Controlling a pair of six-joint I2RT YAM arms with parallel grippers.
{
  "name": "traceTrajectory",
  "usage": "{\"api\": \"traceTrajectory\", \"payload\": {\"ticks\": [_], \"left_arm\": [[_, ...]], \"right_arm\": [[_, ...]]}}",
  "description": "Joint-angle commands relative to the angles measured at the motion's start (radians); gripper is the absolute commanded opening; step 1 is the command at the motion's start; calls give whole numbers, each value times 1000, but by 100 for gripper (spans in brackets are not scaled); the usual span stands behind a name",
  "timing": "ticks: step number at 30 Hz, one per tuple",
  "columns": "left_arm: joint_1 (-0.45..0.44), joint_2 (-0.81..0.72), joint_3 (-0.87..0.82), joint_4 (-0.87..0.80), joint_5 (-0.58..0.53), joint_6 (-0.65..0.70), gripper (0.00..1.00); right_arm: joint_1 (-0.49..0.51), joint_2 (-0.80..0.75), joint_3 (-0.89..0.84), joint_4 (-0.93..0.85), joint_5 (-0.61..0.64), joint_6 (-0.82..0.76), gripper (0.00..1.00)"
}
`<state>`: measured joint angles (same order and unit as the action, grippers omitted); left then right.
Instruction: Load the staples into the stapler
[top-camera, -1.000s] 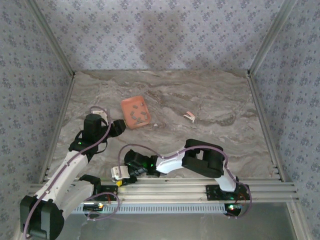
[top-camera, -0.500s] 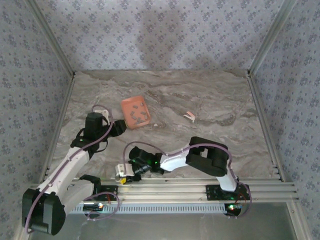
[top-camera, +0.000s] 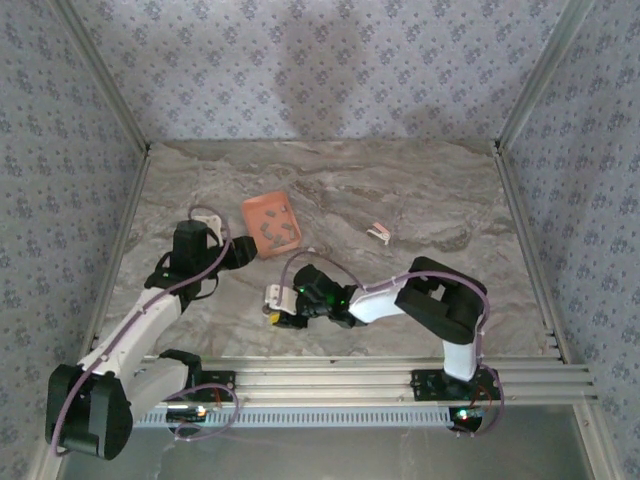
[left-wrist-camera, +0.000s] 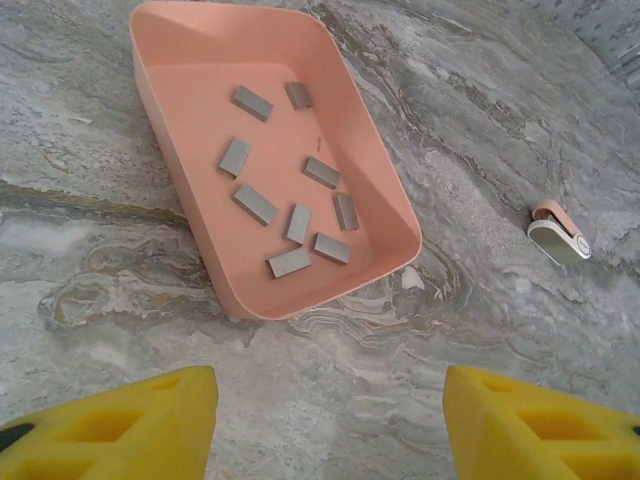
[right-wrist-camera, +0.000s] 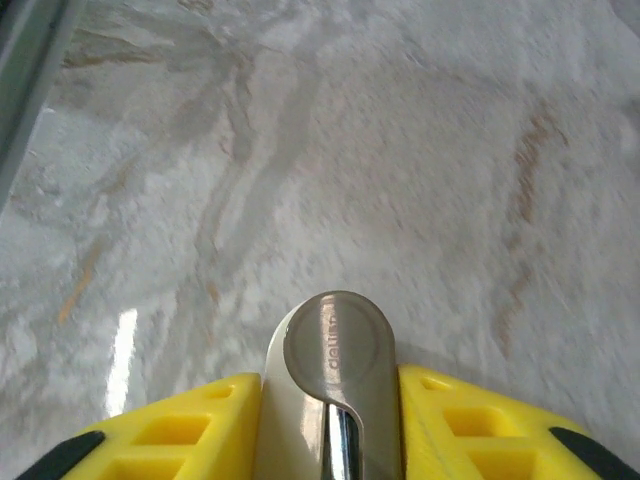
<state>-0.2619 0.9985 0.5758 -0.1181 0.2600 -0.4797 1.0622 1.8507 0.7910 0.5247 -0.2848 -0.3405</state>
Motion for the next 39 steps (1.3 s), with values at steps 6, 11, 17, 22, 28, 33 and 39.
{"api": "traceTrajectory", "payload": {"ticks": [6,11,17,22,28,33,39], "left_arm": [[-2,61,17,80,56,4,61],[-9,108,21,111,74,5,61],[-14,147,19,135,79,9,60],[-16,148,18,133,84,9,60],[-16,146,15,129,117,15,60],[-21,155,13,146,251,15,60],[-103,197,-18,283,468,-11,61]], "right_arm": [[-86,-106,-93,-50,-3,40,62],[-110,-111,-94,-72,9,48,67],[-106,-69,-75,-83,-7,32,67],[-104,-47,-69,-88,5,-4,60],[-106,-50,-76,-67,17,-58,44],[-131,-135,-141,-9,30,-119,37],[-190,-331,-243,7,106,-242,36]]}}
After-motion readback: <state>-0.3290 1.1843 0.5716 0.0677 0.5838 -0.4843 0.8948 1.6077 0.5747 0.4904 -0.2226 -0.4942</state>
